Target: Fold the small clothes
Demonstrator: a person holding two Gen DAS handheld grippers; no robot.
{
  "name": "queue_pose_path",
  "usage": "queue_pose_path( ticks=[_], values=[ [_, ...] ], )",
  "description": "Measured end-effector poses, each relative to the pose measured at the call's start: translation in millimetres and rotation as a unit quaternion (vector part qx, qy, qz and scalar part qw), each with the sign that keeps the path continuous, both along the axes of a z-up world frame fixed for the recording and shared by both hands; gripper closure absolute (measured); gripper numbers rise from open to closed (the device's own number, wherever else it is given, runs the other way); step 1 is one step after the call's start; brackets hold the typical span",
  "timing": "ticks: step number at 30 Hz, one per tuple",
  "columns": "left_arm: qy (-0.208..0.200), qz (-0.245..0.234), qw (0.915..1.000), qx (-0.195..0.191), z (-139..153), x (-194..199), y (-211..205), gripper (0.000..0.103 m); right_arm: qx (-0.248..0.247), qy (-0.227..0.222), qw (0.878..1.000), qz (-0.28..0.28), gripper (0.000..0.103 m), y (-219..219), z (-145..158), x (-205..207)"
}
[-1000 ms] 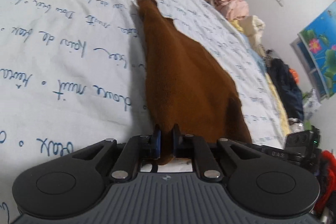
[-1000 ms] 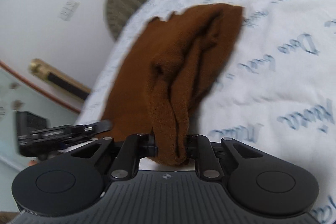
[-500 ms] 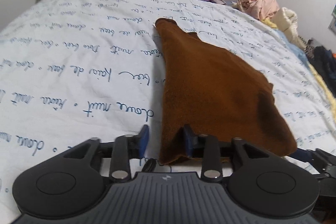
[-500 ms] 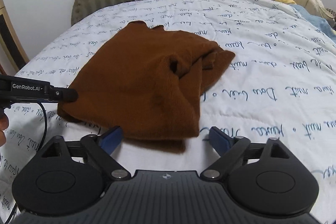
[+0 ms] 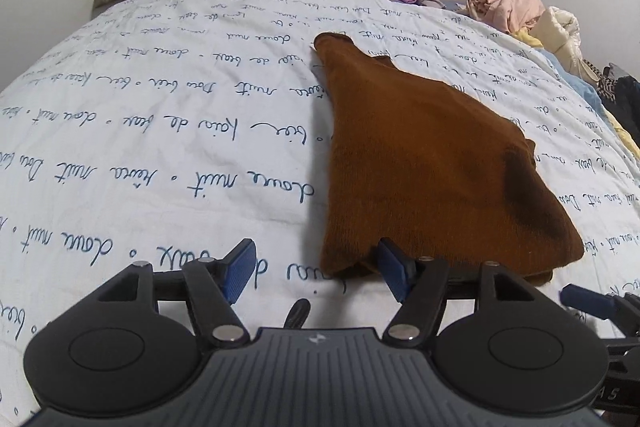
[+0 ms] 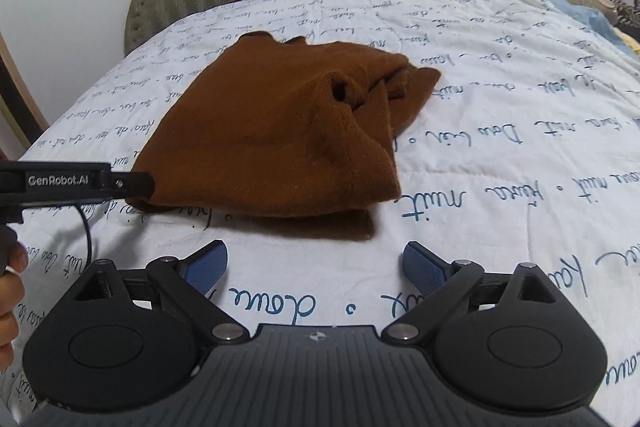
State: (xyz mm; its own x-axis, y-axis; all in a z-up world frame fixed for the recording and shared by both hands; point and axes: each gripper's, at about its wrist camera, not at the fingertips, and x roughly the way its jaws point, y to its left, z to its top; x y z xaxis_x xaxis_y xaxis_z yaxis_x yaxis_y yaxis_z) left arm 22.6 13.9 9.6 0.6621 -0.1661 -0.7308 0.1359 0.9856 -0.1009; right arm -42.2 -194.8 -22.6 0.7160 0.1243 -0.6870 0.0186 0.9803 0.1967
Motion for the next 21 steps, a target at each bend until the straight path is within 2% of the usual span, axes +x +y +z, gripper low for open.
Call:
queue_pose_path(
  ticks=[7,16,19,21],
  values=[
    [-0.027,0.011,0.9983,0.051,-11,-20,-1,0.032,-0.03,-0.027,0.999,-0.027,0.008,5,-1,-12],
    [-0.033,0.025,0.9981,0.046,-24,-27,6,0.032,-0.048,-0.035,0.998,-0.035,0.005,10,-8,-14],
    [-0.049,0.022,0.9969,0.057,-30,-31,0,0.024,-0.057,-0.033,0.997,-0.038,0.004,12,-16,-12],
    [-0.062,0.017,0.9957,0.068,-33,-34,-5,0.022,-0.066,-0.037,0.996,-0.039,0.0,14,-20,-12]
  ],
)
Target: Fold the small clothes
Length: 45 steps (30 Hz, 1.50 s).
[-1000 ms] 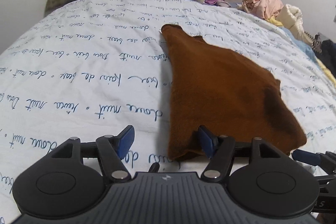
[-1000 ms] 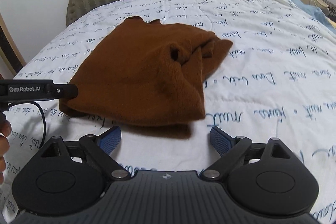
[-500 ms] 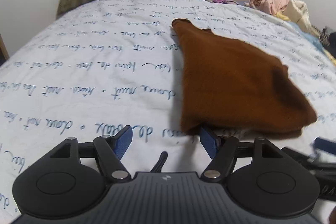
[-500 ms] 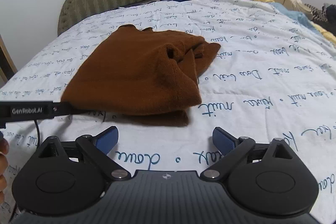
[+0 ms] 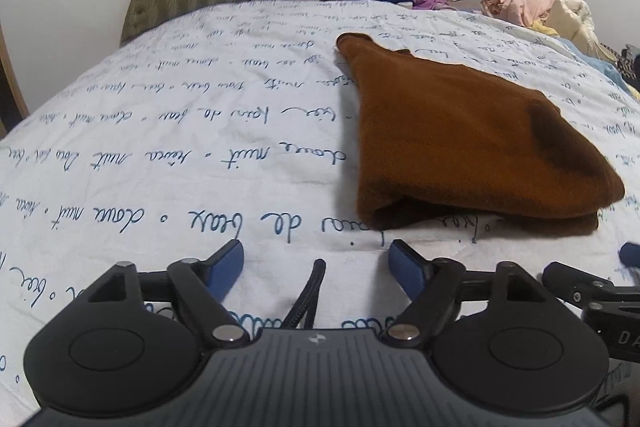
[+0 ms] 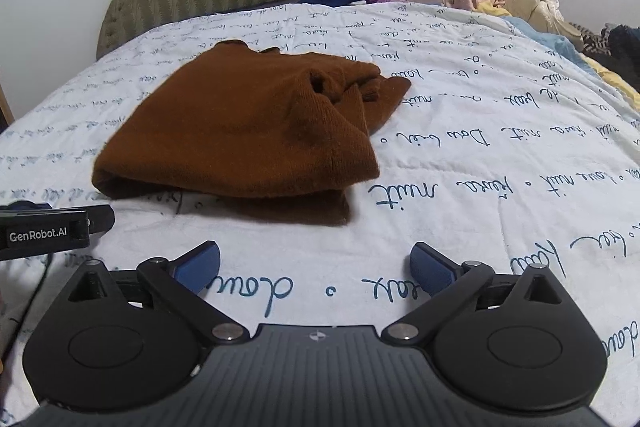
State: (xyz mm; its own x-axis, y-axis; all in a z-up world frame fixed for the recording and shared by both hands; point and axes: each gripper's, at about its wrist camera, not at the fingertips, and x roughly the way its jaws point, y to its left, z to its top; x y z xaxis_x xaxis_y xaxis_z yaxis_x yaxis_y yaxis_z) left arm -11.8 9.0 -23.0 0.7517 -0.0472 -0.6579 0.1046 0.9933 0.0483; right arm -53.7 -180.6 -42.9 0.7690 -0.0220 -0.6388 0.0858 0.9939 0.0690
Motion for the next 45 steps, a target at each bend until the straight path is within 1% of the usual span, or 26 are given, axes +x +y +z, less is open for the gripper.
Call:
queue_pose_path(
  ticks=[3,5,9,15,18,25,31,45],
  values=[
    [-0.013,-0.007,0.9996,0.024,-5,-3,-8,0.017,-0.013,-0.005,1.0,-0.002,0.0,3,-5,0],
    [-0.021,-0.008,0.9993,0.032,-8,-5,-11,0.016,-0.014,-0.008,1.0,-0.003,0.0,1,-8,2],
    [-0.029,0.0,0.9989,0.036,-11,-6,-11,0.009,-0.01,-0.017,1.0,-0.004,0.0,-1,-10,0],
    [-0.028,0.007,0.999,0.033,-13,-6,-9,0.004,-0.005,-0.019,1.0,-0.005,0.0,-3,-12,-1],
    [-0.029,0.007,0.999,0.033,-13,-6,-9,0.004,-0.005,-0.021,1.0,-0.005,0.0,-2,-12,-1],
    [-0.024,0.007,0.9995,0.02,-14,-4,-4,0.004,-0.007,-0.021,1.0,-0.005,0.0,0,-12,-1],
    [-0.025,0.007,0.9995,0.02,-14,-4,-4,0.004,0.008,-0.025,1.0,-0.005,0.0,-4,-12,-2],
    [-0.024,0.007,0.9995,0.02,-14,-4,-4,0.003,0.002,-0.023,1.0,-0.006,0.0,-3,-12,-2]
  ],
)
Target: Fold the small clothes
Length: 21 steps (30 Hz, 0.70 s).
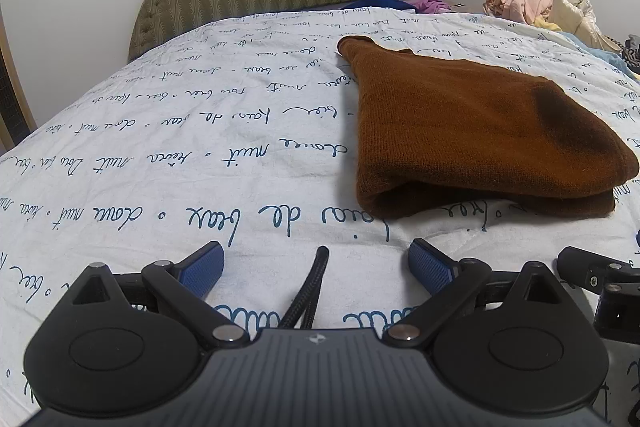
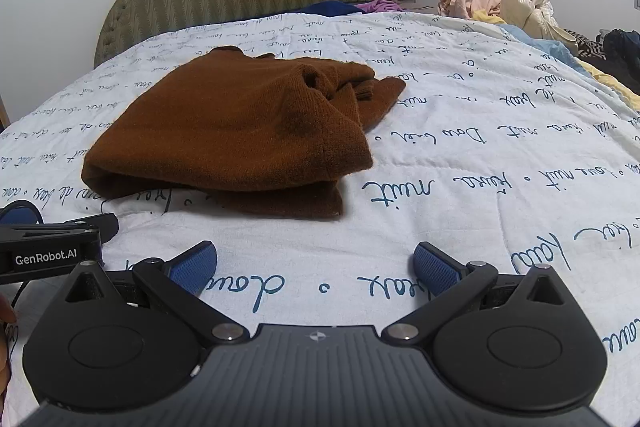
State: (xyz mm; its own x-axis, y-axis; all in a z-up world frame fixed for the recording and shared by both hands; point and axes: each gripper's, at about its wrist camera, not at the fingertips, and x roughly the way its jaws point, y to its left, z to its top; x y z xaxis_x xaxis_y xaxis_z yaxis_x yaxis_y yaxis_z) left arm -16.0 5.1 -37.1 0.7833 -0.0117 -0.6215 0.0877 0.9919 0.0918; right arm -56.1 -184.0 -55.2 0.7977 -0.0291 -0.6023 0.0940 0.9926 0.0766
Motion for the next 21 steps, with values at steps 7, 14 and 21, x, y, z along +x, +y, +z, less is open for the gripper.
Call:
queue_pose_path(
  ticks=[7,14,21],
  values=[
    [0.0,0.0,1.0,0.0,0.1,0.0,0.2,0.003,0.002,0.0,1.0,0.0,0.0,-0.4,-0.1,-0.2],
    [0.0,0.0,1.0,0.001,0.1,0.1,0.2,0.003,0.002,0.0,1.0,0.0,0.0,-0.7,-0.1,0.0],
    [0.0,0.0,1.0,0.0,0.1,0.2,0.3,0.003,0.003,0.0,1.0,0.0,0.0,-0.4,-0.2,0.0]
  ],
)
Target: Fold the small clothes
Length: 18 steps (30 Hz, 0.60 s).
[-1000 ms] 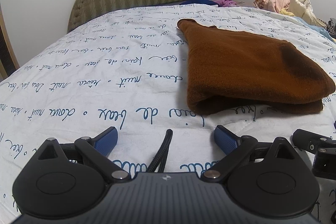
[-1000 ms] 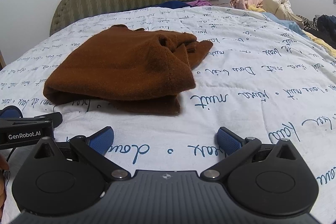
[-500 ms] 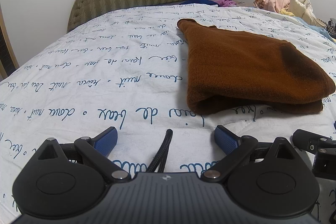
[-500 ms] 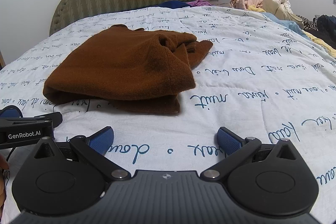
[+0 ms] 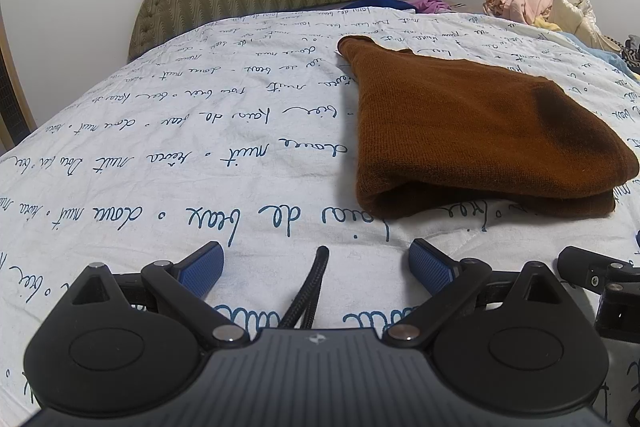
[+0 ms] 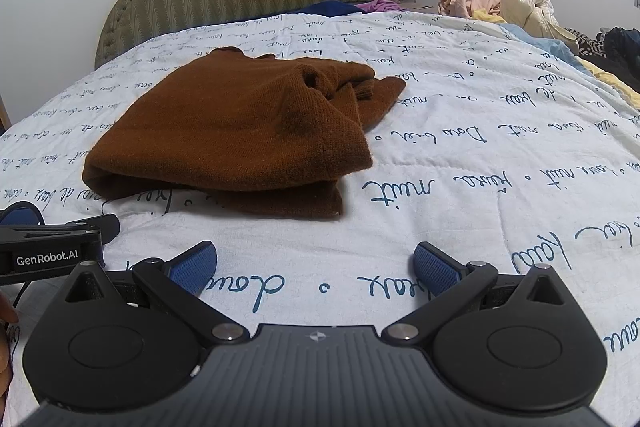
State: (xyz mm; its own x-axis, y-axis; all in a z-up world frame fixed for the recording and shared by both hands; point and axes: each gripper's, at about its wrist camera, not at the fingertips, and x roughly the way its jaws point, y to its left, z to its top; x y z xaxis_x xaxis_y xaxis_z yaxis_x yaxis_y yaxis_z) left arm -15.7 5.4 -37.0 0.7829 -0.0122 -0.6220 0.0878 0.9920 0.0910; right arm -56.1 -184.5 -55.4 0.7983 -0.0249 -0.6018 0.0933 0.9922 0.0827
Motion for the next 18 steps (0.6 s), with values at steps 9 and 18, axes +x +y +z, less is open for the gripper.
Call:
queue_pose_path(
  ticks=[9,18],
  values=[
    [0.0,0.0,1.0,0.0,0.0,0.1,0.2,0.003,0.003,-0.001,1.0,0.0,0.0,-0.5,-0.1,0.0],
    [0.0,0.0,1.0,-0.001,0.0,0.1,0.5,0.003,0.002,-0.001,1.0,0.0,0.0,-0.5,-0.2,0.1]
  ],
)
